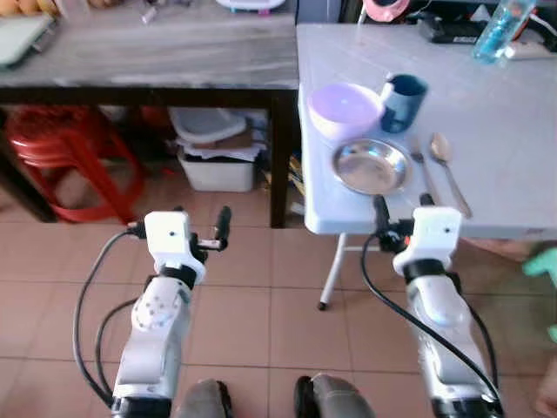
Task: Setting the table
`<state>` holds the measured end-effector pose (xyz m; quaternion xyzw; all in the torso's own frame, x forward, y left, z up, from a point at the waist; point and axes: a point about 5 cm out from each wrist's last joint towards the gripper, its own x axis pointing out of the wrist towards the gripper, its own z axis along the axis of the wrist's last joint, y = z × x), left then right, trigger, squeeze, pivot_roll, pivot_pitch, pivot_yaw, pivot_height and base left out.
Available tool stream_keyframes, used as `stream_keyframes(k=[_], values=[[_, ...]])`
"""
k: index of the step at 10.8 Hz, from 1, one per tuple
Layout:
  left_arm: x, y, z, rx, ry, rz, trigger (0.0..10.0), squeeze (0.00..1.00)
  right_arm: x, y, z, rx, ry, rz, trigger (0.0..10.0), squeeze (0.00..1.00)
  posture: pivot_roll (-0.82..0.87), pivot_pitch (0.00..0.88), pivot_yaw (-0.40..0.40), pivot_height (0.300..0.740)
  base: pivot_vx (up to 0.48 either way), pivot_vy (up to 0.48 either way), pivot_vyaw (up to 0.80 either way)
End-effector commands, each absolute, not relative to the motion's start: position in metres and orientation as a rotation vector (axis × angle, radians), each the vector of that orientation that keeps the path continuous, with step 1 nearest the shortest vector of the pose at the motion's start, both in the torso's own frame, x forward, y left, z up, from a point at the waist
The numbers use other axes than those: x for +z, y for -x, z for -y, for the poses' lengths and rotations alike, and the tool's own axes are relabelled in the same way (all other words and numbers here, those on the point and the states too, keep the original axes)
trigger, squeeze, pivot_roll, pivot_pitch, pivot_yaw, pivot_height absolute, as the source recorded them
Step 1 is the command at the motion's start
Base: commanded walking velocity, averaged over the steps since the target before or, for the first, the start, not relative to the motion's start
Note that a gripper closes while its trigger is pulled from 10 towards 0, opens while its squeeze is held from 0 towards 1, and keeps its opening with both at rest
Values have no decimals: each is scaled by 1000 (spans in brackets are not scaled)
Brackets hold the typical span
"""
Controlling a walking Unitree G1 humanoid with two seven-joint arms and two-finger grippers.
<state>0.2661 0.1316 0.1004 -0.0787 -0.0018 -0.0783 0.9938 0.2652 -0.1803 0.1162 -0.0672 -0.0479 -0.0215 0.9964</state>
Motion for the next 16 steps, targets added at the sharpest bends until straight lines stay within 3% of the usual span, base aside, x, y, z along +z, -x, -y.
stream_keyframes(k=[1,12,15,16], values=[[104,-264,-132,-174,152,22,10000,0,120,-264,180,-44,129,111,10000,0,-85,139,12,740,0,0,0],[109,-264,-124,-219,172,55,10000,0,122,-266,178,-31,119,116,10000,0,-92,154,13,740,149,0,-48],[111,-263,-120,-241,178,65,10000,0,124,-267,178,-28,113,117,10000,0,-93,155,14,740,464,0,-681],[111,-263,-120,-242,180,67,10000,0,126,-267,176,-18,114,129,10000,388,-93,154,13,740,480,0,0]])
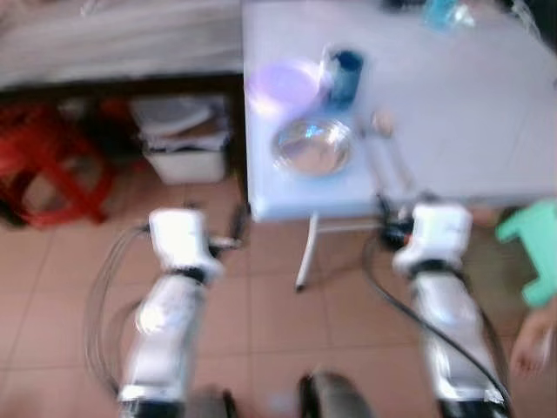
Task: Setting the table
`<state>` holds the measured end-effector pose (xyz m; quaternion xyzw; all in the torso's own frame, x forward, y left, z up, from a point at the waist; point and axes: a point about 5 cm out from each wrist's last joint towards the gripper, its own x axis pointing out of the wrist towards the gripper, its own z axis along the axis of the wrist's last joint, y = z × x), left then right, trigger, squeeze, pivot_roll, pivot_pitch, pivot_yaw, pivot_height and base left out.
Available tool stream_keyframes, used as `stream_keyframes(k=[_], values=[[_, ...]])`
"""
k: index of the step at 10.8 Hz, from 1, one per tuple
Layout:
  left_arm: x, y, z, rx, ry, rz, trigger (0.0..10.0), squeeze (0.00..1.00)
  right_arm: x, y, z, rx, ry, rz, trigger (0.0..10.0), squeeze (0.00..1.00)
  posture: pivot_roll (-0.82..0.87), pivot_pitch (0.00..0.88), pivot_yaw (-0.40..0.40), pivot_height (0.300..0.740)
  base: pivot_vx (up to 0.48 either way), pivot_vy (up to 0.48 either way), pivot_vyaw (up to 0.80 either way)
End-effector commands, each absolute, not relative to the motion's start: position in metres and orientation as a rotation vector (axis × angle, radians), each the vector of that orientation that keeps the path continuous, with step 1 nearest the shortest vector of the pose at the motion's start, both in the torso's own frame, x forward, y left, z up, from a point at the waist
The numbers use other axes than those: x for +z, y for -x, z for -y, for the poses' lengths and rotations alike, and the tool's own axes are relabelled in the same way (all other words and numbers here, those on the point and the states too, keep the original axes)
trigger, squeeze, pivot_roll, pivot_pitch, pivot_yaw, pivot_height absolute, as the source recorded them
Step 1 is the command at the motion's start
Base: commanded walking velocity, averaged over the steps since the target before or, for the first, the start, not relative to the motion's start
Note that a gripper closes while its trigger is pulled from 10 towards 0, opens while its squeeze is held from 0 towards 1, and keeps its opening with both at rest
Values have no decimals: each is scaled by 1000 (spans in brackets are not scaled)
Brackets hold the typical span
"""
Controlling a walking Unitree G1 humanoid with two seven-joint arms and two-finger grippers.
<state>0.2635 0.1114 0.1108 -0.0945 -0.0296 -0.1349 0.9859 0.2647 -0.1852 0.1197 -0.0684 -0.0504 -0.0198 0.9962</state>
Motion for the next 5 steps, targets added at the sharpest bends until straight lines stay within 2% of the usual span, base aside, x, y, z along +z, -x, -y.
stream_keyframes(k=[1,2,3,4,5], values=[[111,-262,-120,-243,181,68,10000,0,127,-267,176,-14,107,137,10000,1000,-92,152,13,740,454,0,0],[111,-262,-121,-234,174,66,10000,0,128,-266,175,-5,112,141,10000,1000,-94,154,13,740,416,0,0],[110,-263,-123,-210,162,58,10000,0,128,-266,174,-5,118,140,10000,110,-94,154,13,740,0,0,0],[109,-264,-126,-181,152,57,10000,0,130,-267,173,2,123,144,10000,0,-93,154,14,740,0,0,0],[109,-264,-129,-162,146,58,10000,0,132,-268,170,39,143,154,10000,0,-90,153,14,740,0,0,0]])
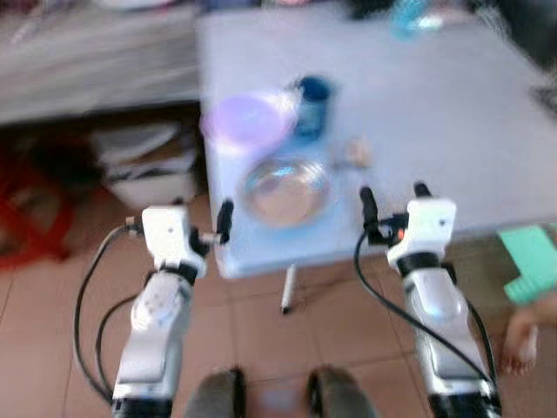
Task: Setting the table
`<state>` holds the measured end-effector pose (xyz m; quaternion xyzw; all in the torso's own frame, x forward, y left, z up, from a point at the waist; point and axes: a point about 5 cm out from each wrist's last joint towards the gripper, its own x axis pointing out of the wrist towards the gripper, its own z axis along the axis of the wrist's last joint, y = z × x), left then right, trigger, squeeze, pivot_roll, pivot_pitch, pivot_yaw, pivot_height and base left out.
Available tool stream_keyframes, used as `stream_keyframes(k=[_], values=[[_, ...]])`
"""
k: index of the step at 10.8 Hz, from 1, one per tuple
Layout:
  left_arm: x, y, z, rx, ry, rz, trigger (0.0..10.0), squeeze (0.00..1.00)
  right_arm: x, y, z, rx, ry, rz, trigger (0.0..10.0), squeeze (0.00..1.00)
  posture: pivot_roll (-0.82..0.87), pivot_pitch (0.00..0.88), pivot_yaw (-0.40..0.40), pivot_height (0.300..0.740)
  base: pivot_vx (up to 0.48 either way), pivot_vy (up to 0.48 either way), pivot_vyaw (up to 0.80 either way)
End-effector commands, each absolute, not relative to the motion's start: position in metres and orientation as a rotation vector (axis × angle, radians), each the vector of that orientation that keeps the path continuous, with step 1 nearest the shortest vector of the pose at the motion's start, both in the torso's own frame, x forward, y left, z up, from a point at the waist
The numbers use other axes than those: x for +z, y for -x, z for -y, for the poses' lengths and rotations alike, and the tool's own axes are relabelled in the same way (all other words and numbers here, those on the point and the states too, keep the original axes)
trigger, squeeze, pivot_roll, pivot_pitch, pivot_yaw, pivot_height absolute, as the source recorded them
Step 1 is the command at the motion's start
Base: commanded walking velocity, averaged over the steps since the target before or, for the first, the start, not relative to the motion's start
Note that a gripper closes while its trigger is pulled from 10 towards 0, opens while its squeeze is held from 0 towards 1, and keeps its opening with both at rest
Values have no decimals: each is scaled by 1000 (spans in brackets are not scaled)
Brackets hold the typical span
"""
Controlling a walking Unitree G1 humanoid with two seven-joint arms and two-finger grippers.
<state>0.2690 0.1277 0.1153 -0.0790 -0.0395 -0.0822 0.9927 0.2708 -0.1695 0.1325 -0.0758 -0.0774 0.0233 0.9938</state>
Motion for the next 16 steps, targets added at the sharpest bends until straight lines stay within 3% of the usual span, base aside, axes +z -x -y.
stream_keyframes(k=[1,4,9,16], values=[[111,-265,-131,-152,145,63,10000,0,135,-268,167,59,153,167,10000,0,-89,152,14,740,0,0,756],[116,-265,-135,-134,148,80,10000,0,140,-269,166,69,131,186,10000,0,-84,154,14,740,0,0,696],[112,-257,-136,-196,146,54,10000,0,136,-271,185,-74,79,148,10000,0,-79,165,18,740,0,0,0],[119,-255,-134,-238,134,83,10000,0,147,-275,192,-86,83,169,10000,0,-81,180,25,740,0,0,114]])
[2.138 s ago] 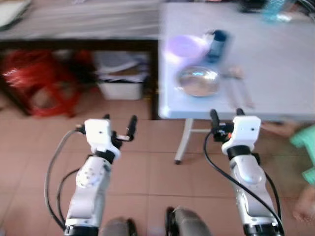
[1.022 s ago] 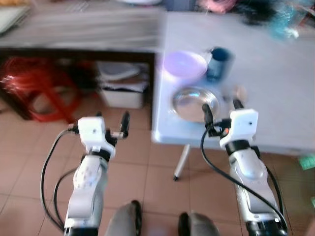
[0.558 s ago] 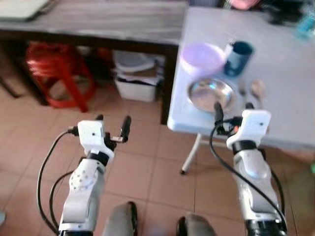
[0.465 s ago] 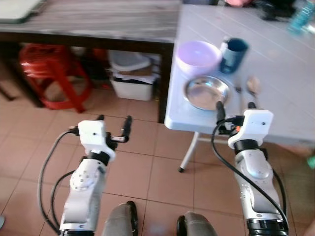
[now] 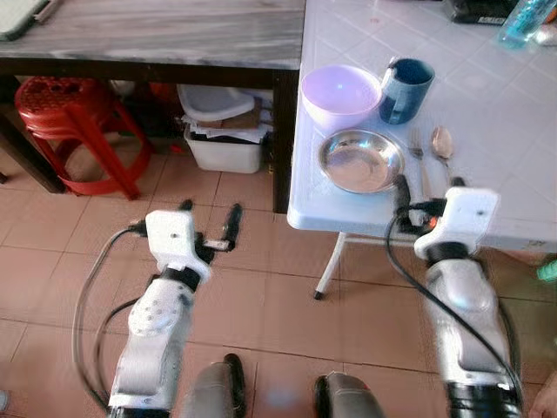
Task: Setting the table
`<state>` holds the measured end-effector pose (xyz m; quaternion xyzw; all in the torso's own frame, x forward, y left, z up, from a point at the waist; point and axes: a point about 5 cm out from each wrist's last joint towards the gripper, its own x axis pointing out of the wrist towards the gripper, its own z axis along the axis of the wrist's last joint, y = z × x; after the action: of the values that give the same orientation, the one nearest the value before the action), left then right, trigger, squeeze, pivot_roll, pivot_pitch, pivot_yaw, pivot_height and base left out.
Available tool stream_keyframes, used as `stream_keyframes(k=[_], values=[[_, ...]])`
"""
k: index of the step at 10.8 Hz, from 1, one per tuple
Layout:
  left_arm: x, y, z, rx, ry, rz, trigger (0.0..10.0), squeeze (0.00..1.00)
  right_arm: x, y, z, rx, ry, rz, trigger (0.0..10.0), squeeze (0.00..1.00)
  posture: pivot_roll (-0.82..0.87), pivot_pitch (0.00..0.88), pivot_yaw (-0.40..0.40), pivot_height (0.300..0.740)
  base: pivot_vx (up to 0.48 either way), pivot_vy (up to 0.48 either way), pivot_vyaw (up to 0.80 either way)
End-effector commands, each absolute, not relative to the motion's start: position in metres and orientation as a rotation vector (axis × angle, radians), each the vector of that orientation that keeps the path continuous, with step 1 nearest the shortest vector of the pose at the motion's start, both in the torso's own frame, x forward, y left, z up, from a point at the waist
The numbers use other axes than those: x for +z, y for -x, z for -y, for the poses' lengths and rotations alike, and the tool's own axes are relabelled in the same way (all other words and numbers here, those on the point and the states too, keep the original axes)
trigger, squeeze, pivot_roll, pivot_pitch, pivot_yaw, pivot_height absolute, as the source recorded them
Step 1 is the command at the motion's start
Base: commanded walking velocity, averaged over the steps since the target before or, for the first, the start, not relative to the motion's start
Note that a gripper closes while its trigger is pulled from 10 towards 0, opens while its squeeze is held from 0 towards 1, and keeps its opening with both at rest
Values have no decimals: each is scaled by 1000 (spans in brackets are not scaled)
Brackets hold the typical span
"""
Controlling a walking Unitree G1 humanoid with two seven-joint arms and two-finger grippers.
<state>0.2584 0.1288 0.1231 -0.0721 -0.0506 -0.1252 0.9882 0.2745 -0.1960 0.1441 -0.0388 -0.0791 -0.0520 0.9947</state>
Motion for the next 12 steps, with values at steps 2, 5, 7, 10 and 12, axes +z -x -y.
stream_keyframes(k=[2,5,7,10,12], values=[[132,-256,-133,-229,161,128,10000,0,154,-269,188,-84,89,204,10000,0,-83,174,19,740,270,0,356],[136,-251,-133,-216,185,144,10000,0,151,-246,190,-77,129,190,10000,0,-91,152,8,740,303,0,0],[133,-250,-132,-219,186,125,10000,0,145,-236,195,-89,149,157,10000,0,-103,154,7,740,302,0,0],[132,-253,-133,-222,185,121,10000,0,147,-241,193,-93,143,161,10000,0,-100,149,7,740,80,0,-533],[131,-252,-133,-217,183,118,10000,0,149,-244,192,-90,144,166,10000,0,-96,149,5,740,0,0,0]])
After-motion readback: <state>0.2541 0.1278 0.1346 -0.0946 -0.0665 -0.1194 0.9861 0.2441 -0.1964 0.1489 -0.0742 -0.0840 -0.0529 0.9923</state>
